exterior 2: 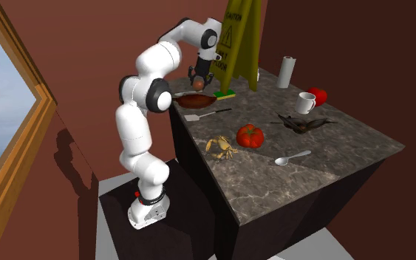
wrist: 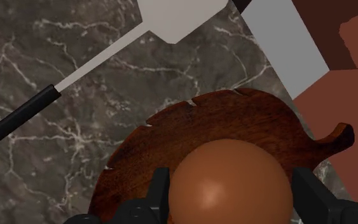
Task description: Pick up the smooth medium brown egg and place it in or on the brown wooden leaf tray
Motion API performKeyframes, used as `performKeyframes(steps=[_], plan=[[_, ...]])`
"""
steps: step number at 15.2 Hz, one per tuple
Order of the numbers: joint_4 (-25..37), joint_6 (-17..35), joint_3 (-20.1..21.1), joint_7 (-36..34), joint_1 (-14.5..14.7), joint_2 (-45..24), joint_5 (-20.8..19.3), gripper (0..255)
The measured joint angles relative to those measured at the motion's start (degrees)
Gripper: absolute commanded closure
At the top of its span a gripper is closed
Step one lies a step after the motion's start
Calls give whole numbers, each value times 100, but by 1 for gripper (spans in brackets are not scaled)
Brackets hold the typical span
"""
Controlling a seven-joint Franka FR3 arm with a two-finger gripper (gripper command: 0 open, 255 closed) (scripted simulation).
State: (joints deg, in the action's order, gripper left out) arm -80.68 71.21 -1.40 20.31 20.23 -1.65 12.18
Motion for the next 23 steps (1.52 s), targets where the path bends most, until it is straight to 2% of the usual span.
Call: performKeyframes(steps=[4,17,23], plan=[[379,67,251,-545,277,-333,87,255],[-1087,1177,291,-398,333,15,56,255],[-1148,1252,292,-383,334,2,54,255]])
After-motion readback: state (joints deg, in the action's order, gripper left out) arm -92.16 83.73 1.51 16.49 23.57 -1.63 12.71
